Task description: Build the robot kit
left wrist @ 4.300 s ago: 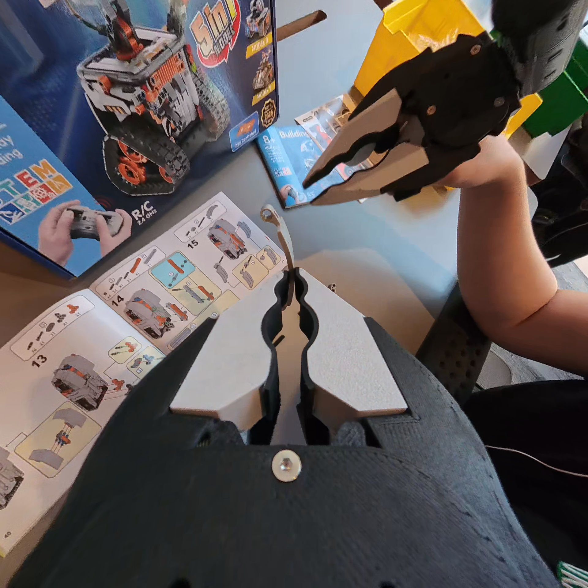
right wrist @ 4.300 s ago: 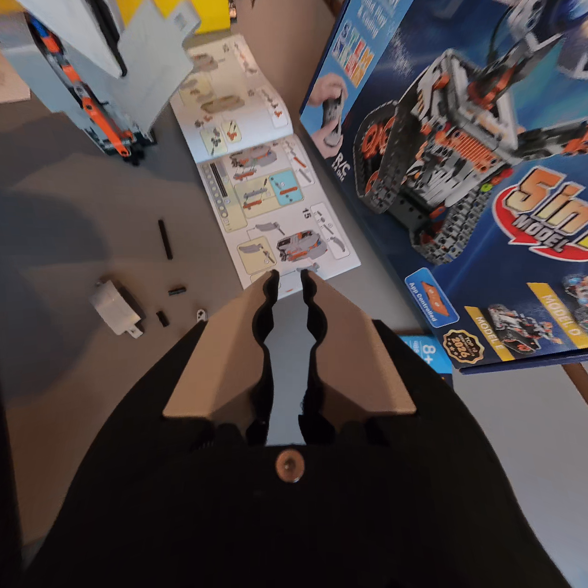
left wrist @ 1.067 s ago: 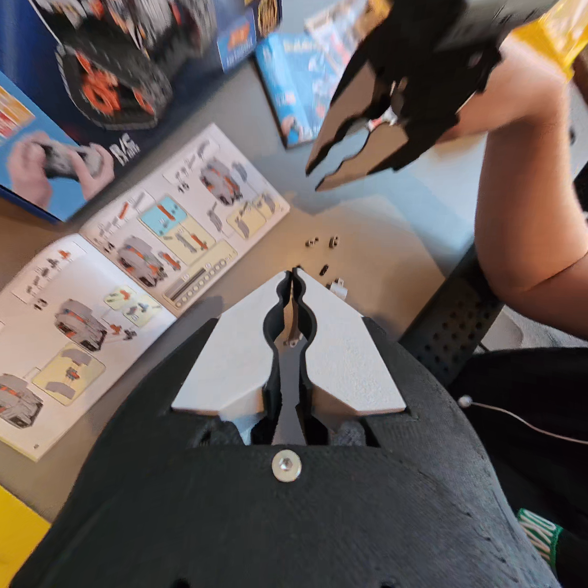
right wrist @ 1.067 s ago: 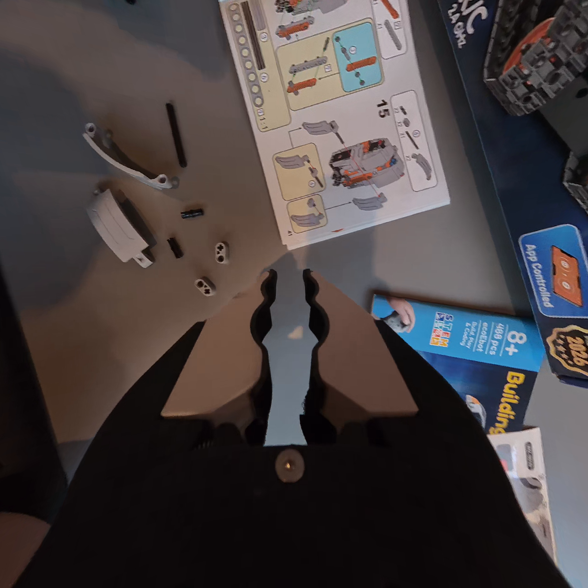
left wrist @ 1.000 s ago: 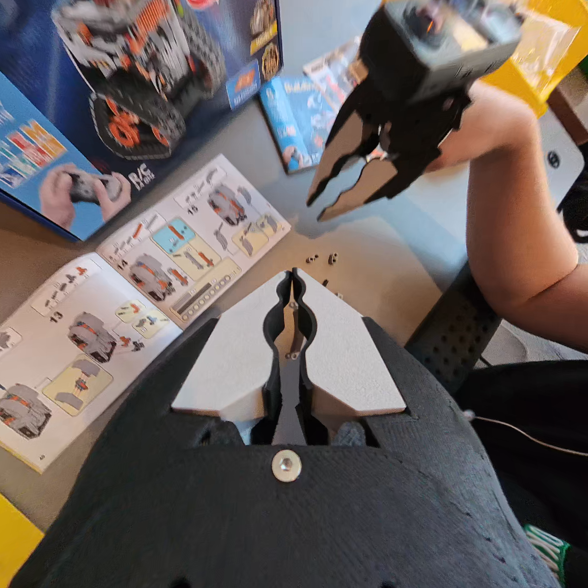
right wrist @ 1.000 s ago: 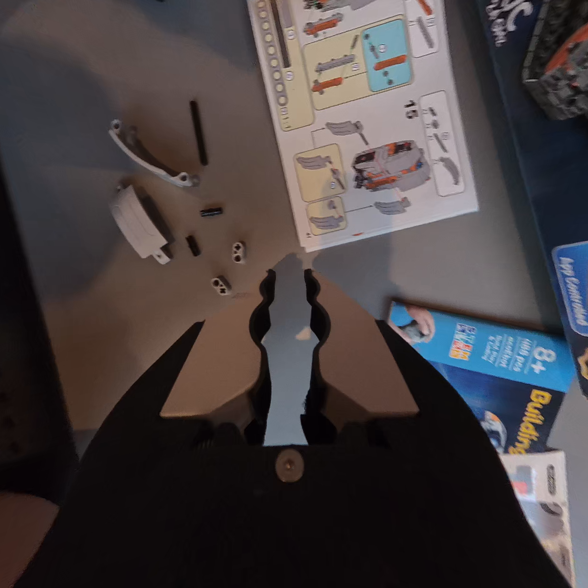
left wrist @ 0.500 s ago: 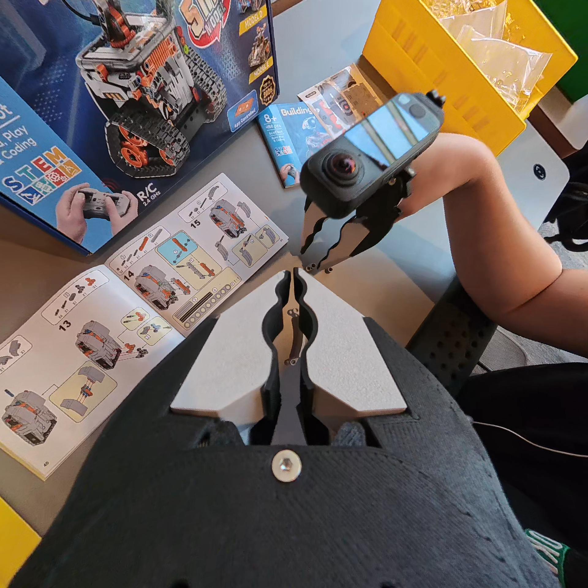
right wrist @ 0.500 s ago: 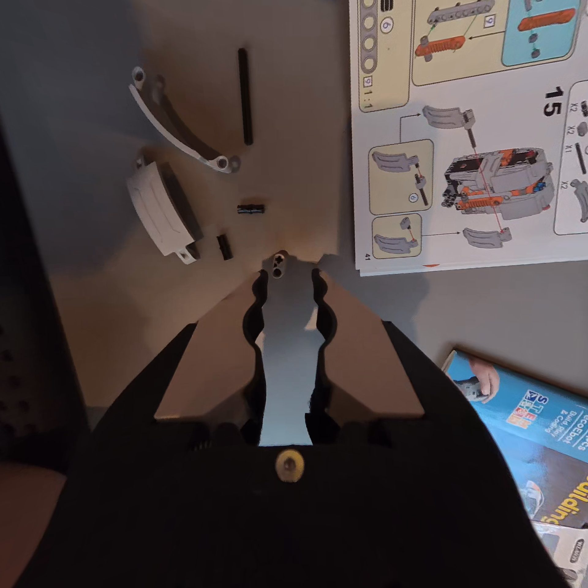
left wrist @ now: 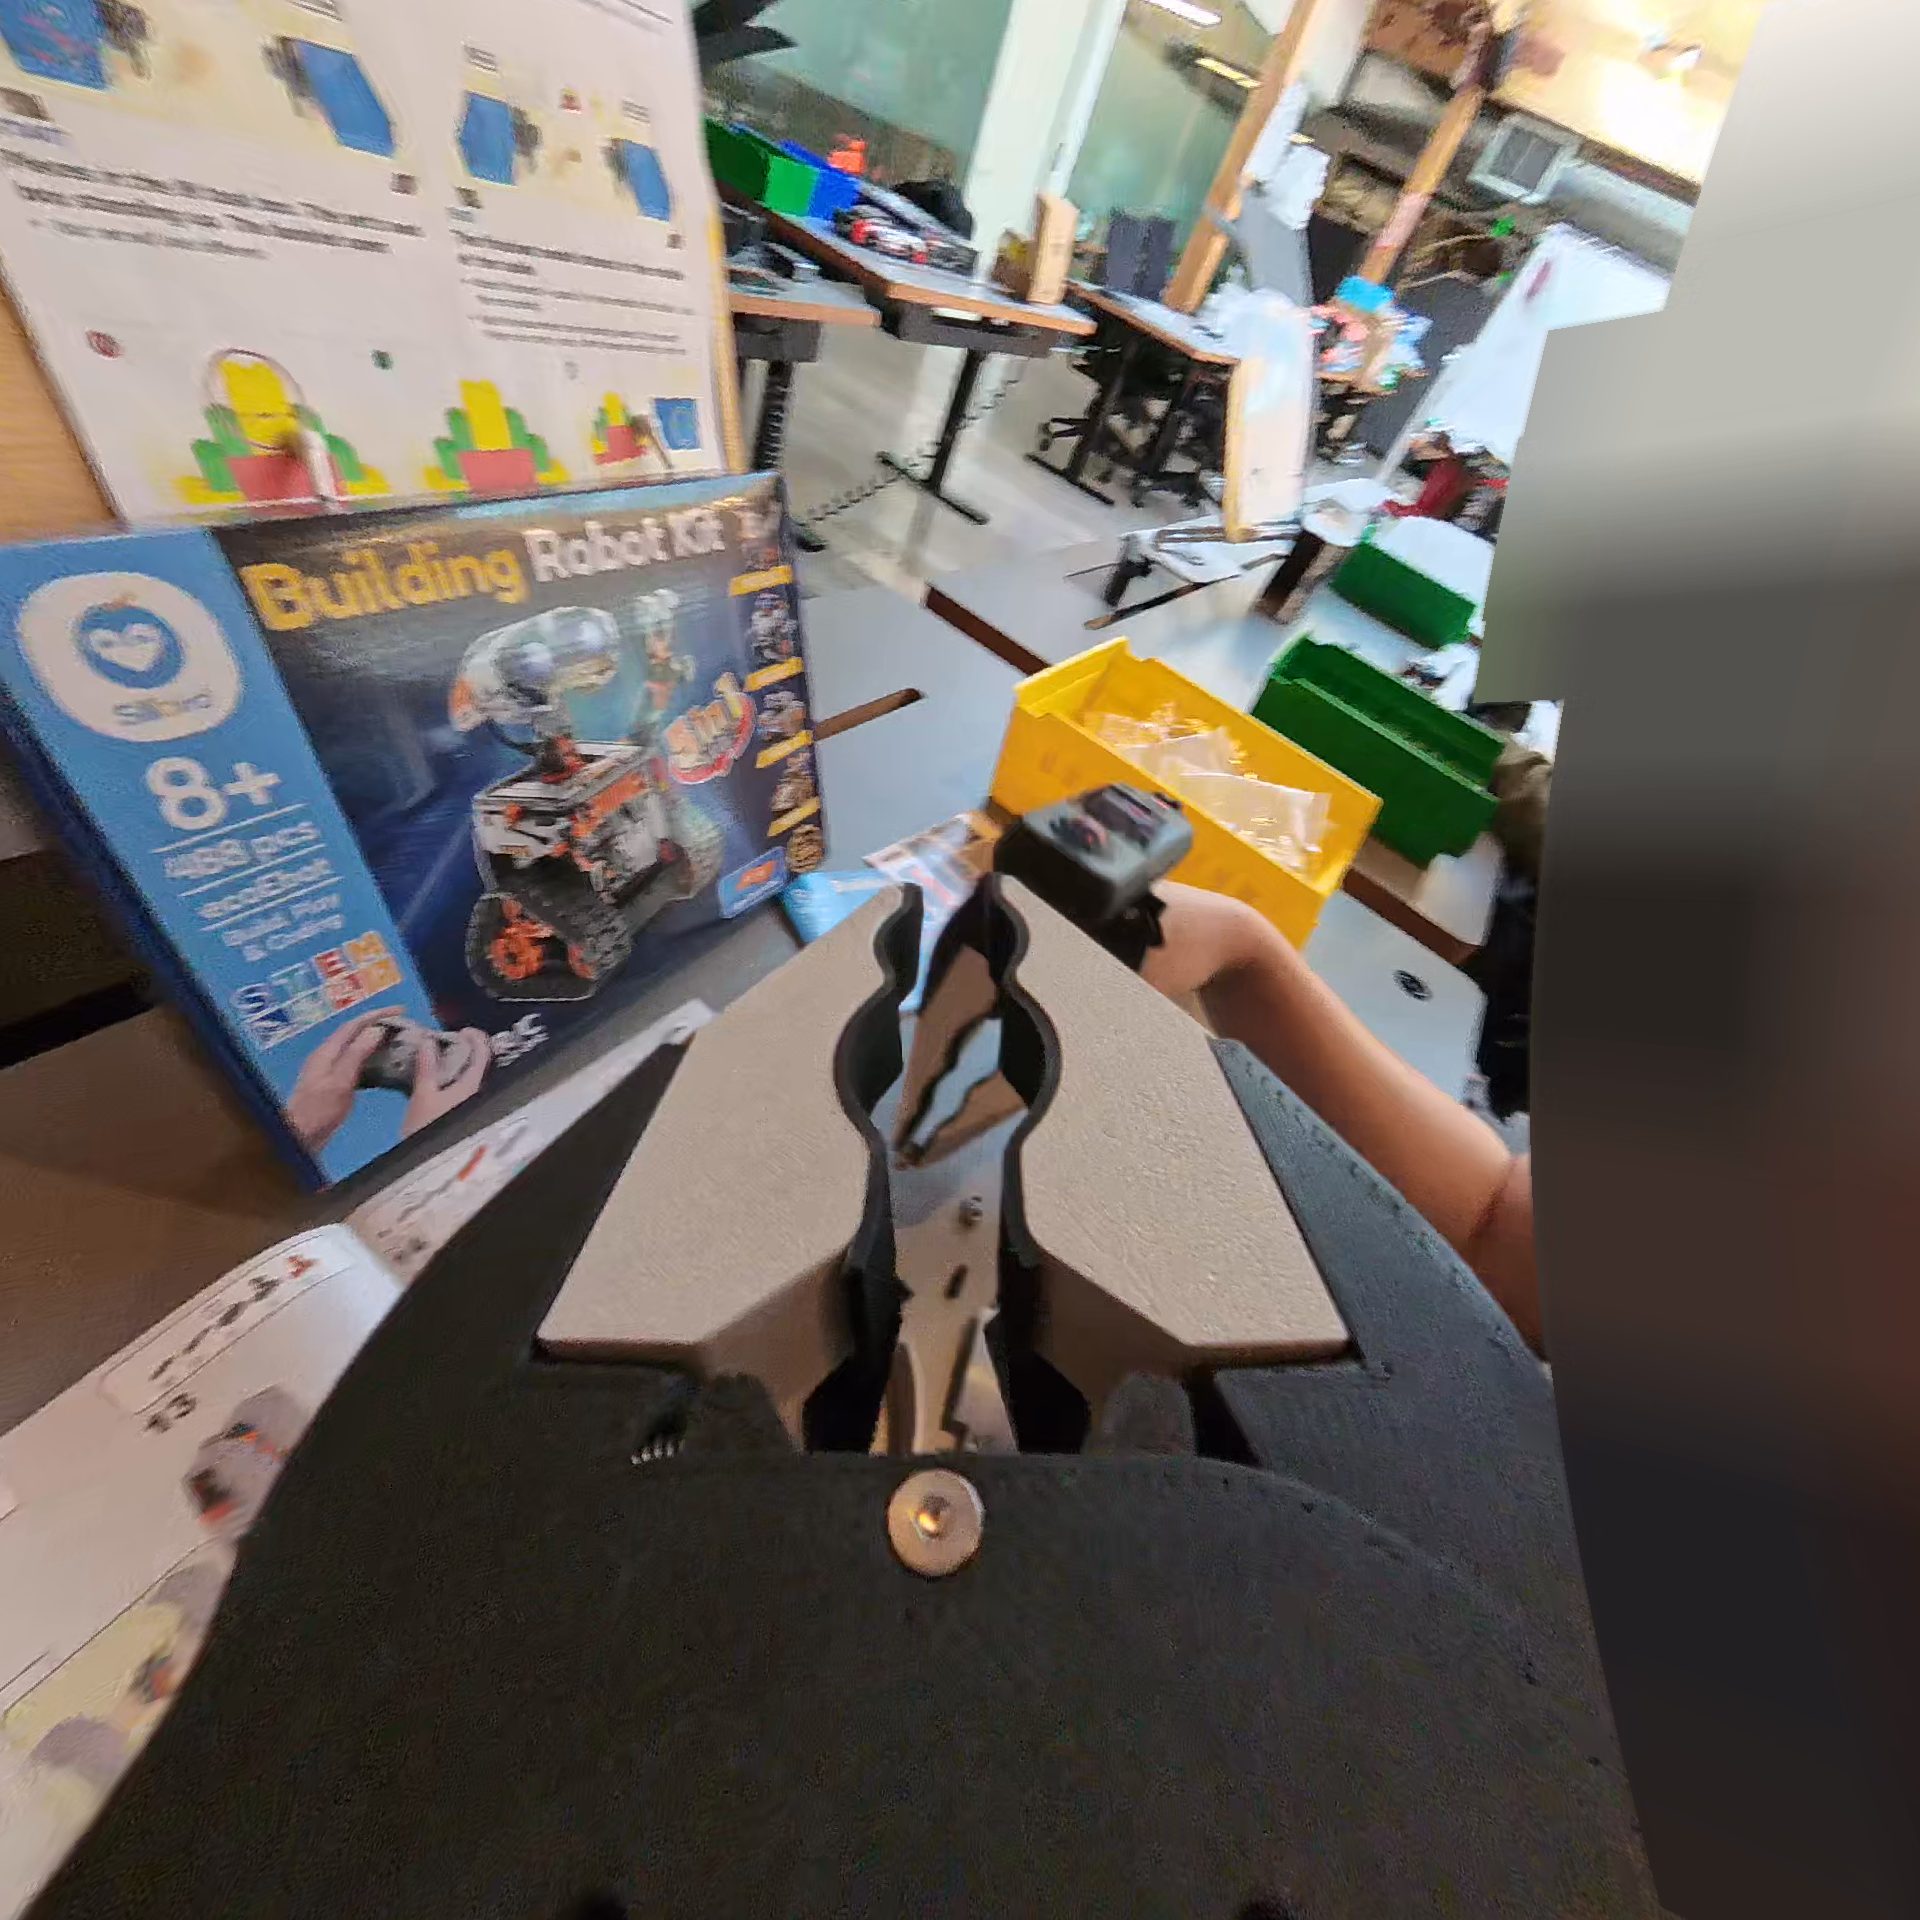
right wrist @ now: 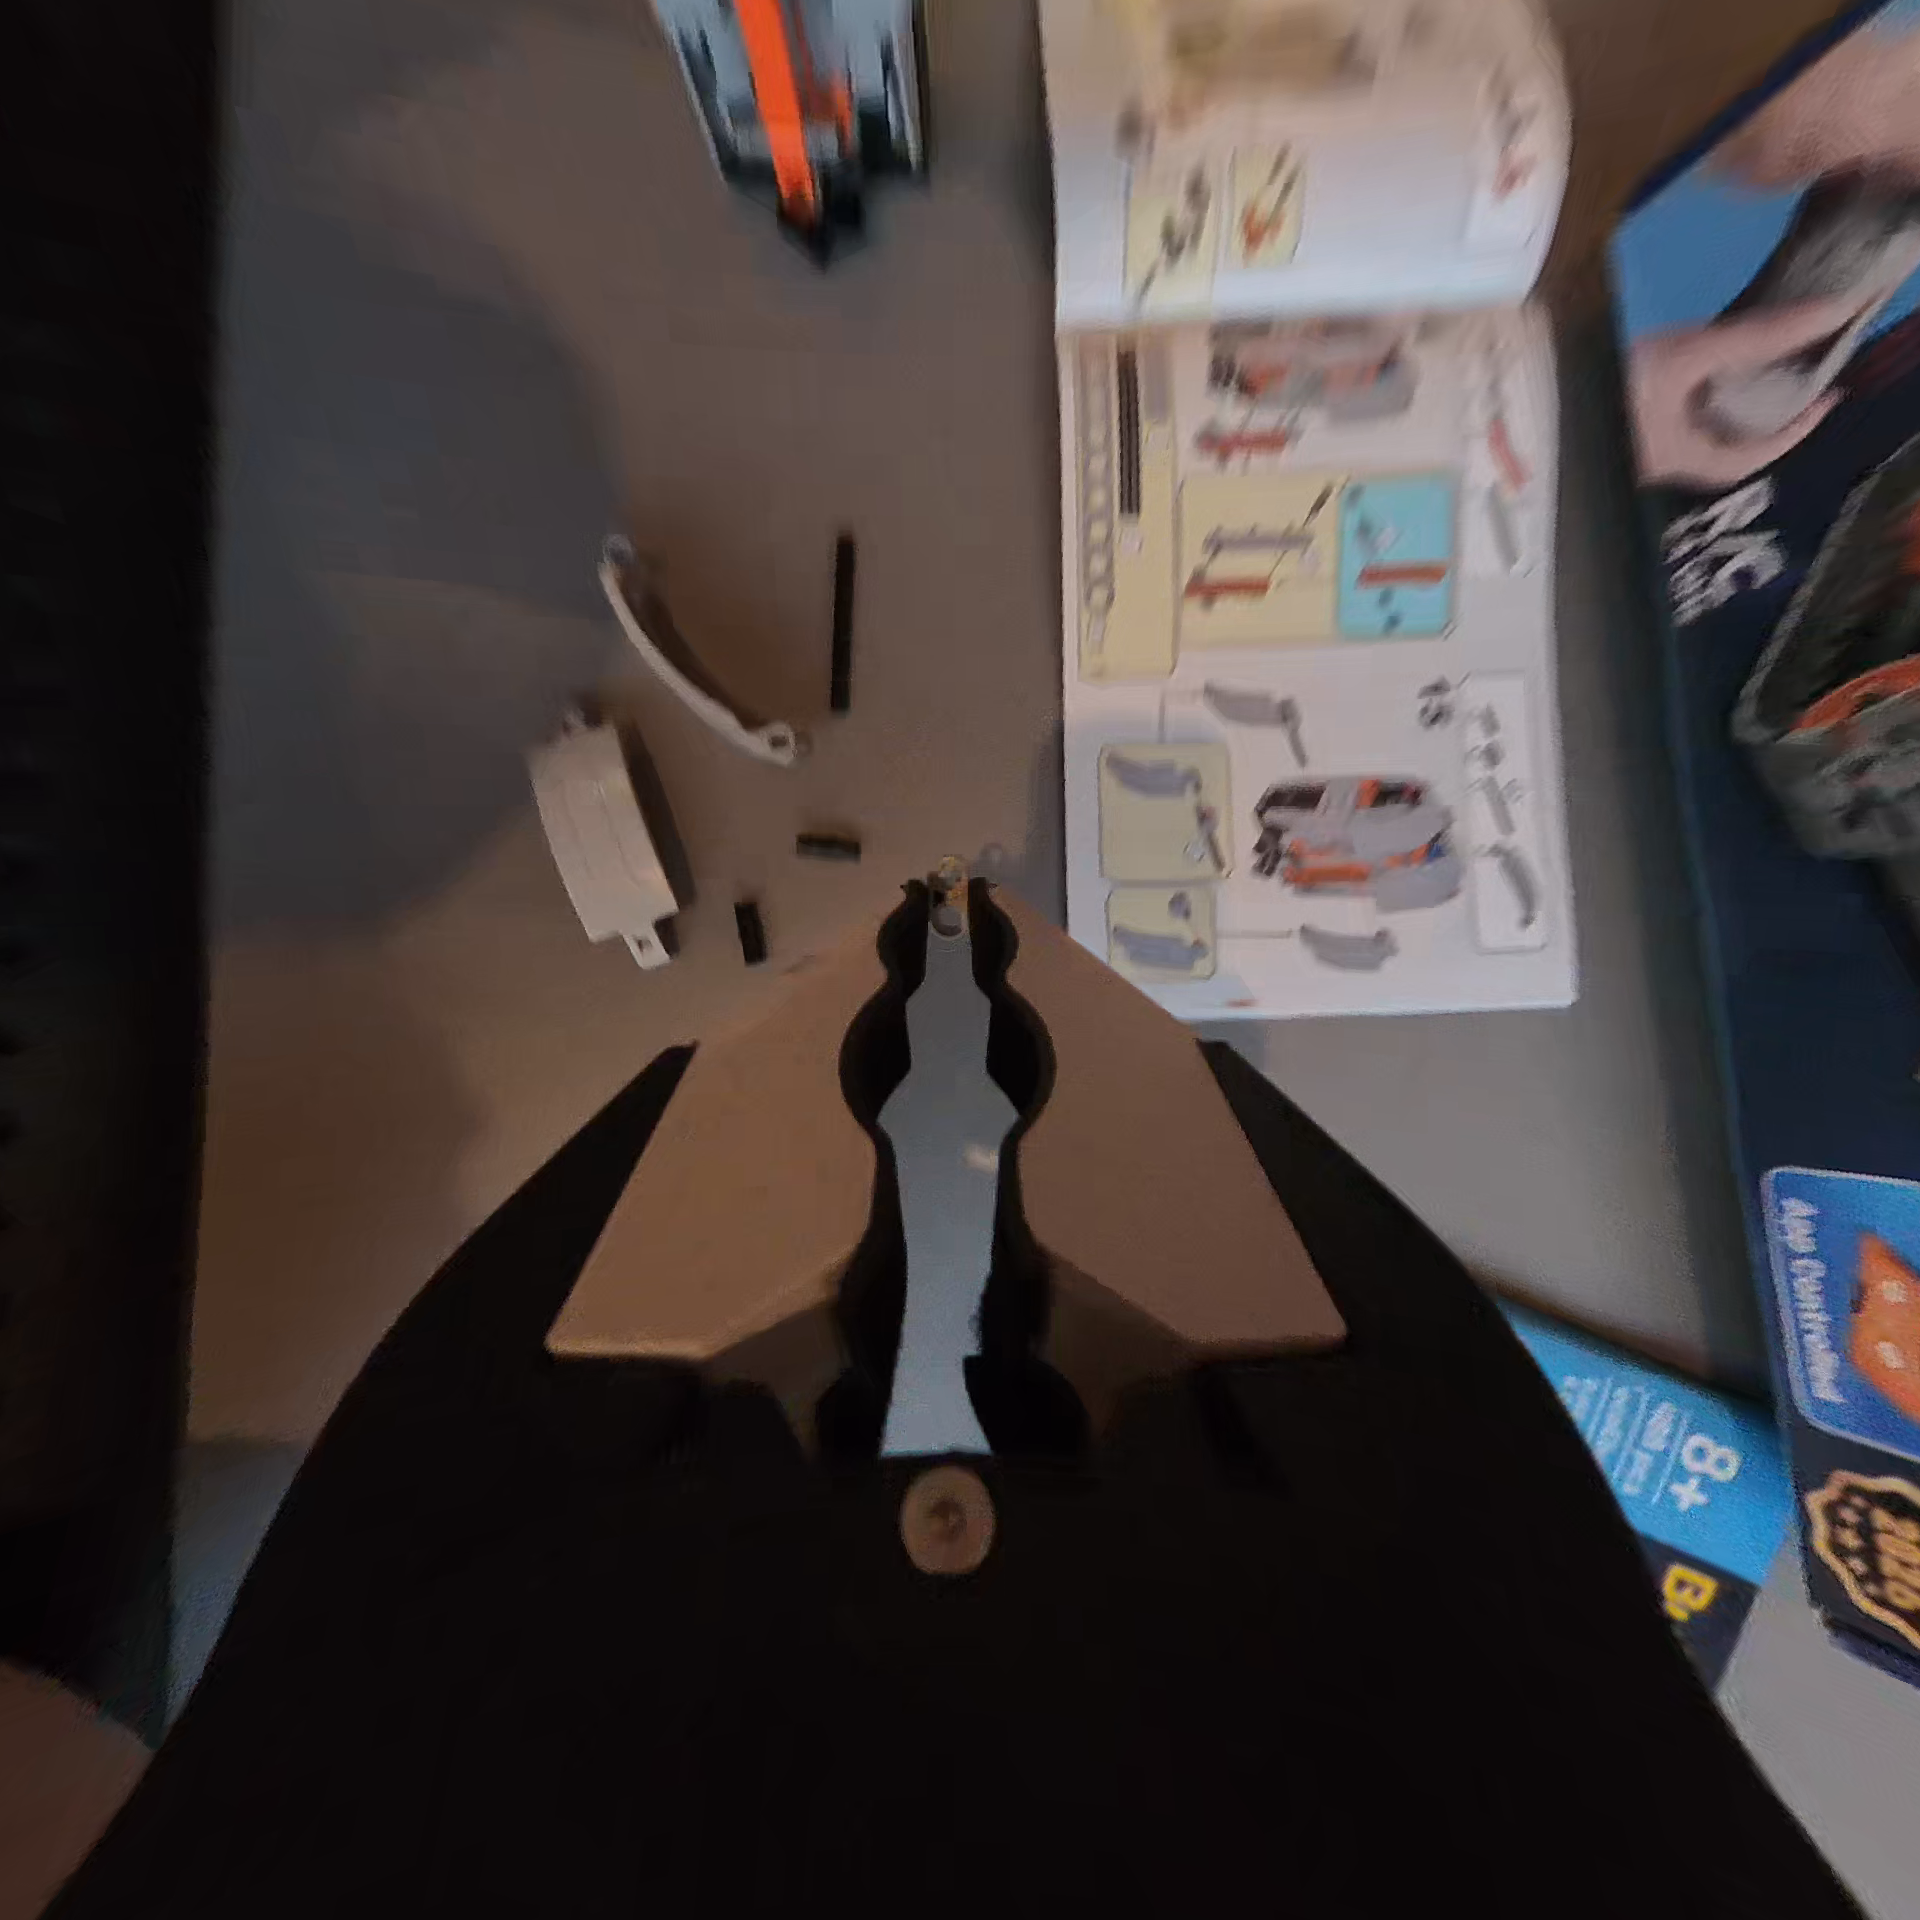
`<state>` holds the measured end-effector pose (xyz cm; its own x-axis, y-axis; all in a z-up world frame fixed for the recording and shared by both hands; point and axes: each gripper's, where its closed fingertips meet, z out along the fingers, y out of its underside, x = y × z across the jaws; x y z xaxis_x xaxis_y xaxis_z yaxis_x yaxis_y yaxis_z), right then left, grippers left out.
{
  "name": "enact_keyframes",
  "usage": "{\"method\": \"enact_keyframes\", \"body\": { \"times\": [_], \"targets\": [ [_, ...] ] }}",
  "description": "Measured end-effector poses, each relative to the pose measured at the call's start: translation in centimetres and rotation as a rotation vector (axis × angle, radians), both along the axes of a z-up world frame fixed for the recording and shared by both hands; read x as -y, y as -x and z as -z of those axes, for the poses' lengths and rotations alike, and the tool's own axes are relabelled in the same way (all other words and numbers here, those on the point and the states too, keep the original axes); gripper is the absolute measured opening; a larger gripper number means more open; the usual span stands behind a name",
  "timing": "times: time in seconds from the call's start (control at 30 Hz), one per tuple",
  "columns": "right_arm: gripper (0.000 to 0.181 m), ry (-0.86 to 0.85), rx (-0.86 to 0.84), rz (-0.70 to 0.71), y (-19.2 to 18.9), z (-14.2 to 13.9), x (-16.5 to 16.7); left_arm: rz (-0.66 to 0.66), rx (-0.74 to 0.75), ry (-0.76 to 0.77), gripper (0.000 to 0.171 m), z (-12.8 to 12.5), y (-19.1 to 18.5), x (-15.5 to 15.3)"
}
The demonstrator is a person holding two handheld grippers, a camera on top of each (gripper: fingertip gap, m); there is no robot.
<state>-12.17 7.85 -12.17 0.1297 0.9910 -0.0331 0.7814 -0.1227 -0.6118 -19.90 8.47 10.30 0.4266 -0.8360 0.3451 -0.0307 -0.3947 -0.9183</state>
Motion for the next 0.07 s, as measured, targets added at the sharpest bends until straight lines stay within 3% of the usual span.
{"method": "enact_keyframes", "body": {
  "times": [0.07],
  "targets": [
    [0.006,-0.071,-0.182,0.001,0.9,-3.5,-0.5,0.123,0.097,0.021,0.014,-1.0,-0.7,1.4]
  ]
}}
